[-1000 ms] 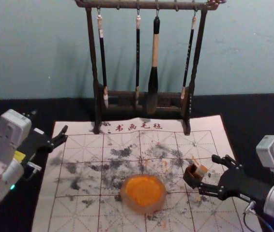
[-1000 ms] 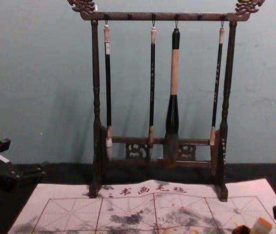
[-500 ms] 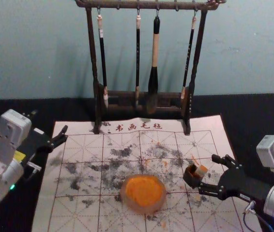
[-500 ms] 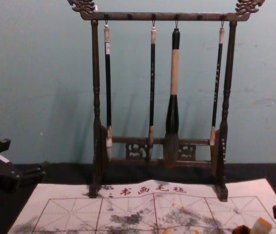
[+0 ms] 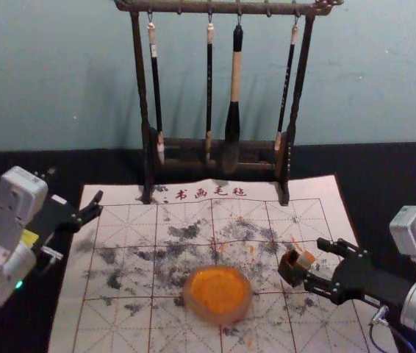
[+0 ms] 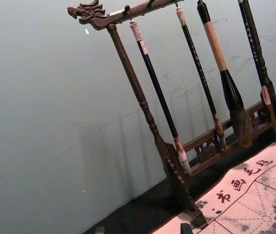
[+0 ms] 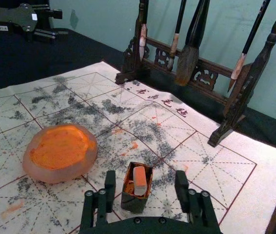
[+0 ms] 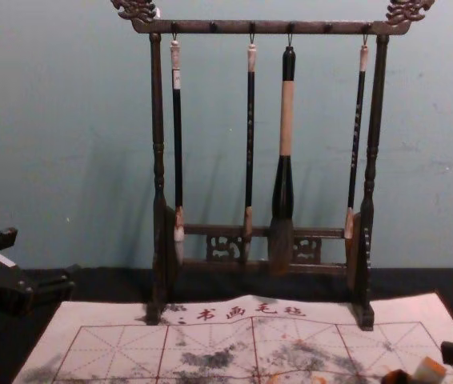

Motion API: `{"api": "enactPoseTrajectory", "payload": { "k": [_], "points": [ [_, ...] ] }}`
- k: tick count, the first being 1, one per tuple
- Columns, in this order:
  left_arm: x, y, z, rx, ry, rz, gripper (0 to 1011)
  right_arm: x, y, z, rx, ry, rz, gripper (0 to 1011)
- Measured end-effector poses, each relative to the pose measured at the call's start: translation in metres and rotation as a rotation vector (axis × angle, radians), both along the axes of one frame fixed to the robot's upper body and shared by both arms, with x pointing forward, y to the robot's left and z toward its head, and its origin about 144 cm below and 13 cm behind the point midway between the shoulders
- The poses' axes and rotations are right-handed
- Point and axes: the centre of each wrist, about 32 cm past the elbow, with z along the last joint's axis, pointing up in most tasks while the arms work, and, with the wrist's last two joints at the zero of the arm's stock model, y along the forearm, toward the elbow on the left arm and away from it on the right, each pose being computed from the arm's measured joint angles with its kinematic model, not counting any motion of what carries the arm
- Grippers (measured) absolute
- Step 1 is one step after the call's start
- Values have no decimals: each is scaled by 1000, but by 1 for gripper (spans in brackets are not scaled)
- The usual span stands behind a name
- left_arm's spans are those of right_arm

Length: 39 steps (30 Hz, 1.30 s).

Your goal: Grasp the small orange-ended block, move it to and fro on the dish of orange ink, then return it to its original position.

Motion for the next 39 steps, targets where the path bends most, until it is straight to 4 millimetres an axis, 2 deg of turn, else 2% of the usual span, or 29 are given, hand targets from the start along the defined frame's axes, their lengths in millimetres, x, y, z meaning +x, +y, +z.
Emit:
{"api": "enactPoseTrajectory", "payload": {
  "k": [4, 5, 6, 14, 17, 18, 21, 39],
  "points": [
    [0, 0, 0, 0, 0, 0, 1001, 0, 0, 0, 0, 0, 0, 626],
    [0, 0, 0, 0, 0, 0, 1002, 0, 0, 0, 0, 0, 0, 626],
    [0, 0, 0, 0, 0, 0, 1001, 0, 0, 0, 0, -1, 0, 568],
    [0, 0, 0, 0, 0, 0, 1001, 0, 0, 0, 0, -1, 0, 300],
    [0, 0, 0, 0, 0, 0, 1001, 0, 0, 0, 0, -1, 0, 242],
    [0, 0, 0, 0, 0, 0, 1001, 0, 0, 0, 0, -1, 0, 187],
    [0, 0, 0, 0, 0, 0, 1001, 0, 0, 0, 0, -1, 0, 103],
    [0, 0, 0, 0, 0, 0, 1001, 0, 0, 0, 0, -1, 0, 92]
  ]
}}
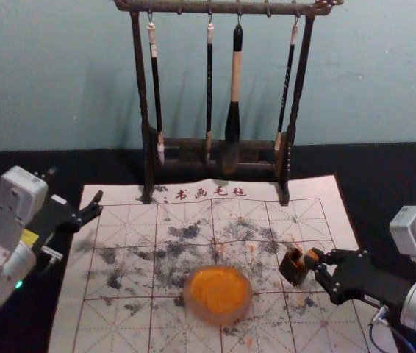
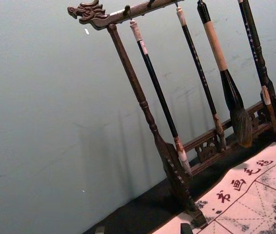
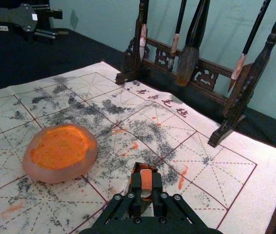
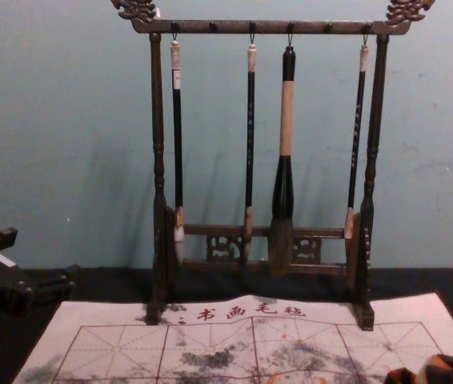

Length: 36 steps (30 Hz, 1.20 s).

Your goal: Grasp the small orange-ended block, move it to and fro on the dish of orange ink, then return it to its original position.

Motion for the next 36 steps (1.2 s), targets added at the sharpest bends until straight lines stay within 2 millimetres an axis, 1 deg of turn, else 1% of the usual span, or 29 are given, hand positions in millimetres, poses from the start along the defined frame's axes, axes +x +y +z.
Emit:
{"api": "enactPoseTrajectory", "payload": {
  "k": [8, 21, 36],
  "points": [
    [0, 0, 0, 0, 0, 0, 1001, 0, 0, 0, 2, 0, 2, 92],
    [0, 0, 0, 0, 0, 0, 1001, -2, 0, 7, 28, -2, 26, 92],
    [0, 0, 0, 0, 0, 0, 1001, -9, 2, 36, 18, -77, 55, 92]
  ]
}}
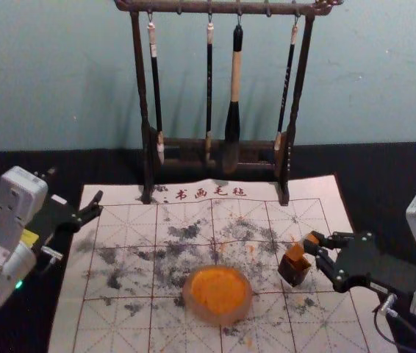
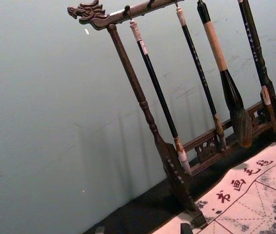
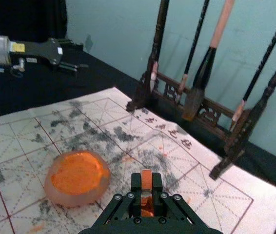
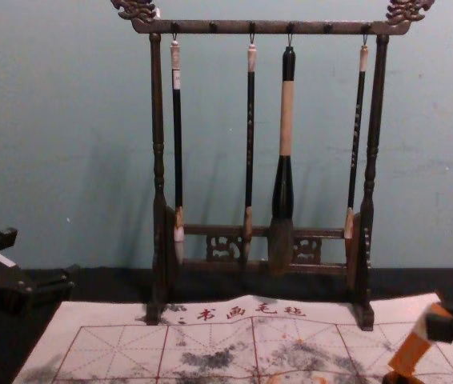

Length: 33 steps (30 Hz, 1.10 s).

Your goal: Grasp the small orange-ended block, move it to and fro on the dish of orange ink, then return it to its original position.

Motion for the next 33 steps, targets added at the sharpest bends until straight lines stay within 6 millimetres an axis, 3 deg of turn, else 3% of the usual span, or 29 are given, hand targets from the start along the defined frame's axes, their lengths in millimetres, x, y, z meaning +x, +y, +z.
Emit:
{"api": "enactPoseTrajectory", "payload": {
  "k": [15, 33],
  "points": [
    [0, 0, 0, 0, 0, 0, 1001, 17, 26, 12, -24, 8, 87, 92],
    [0, 0, 0, 0, 0, 0, 1001, 23, 57, 17, -121, 76, 202, 92]
  ]
}}
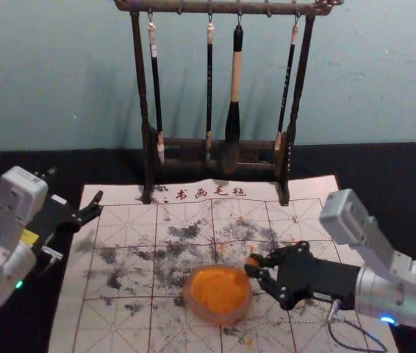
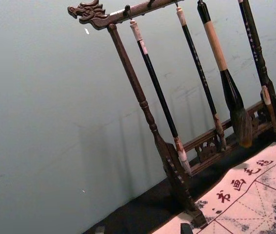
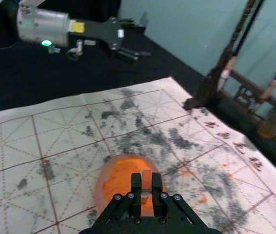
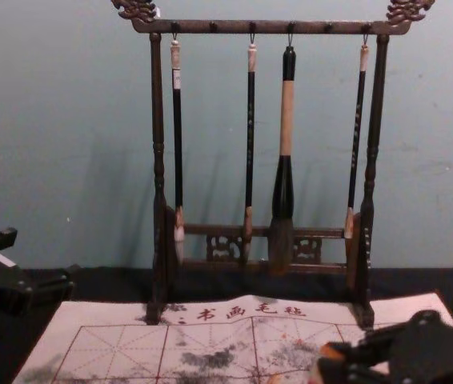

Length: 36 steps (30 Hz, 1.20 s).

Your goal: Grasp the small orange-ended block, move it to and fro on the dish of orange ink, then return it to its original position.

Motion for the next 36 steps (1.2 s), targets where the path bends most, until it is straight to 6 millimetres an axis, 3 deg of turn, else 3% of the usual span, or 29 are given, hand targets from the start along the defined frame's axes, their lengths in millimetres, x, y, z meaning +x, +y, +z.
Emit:
{"api": "enactPoseTrajectory", "payload": {
  "k": [36],
  "points": [
    [0, 0, 0, 0, 0, 0, 1001, 4, 31, -2, -97, 14, 102, 92]
  ]
}}
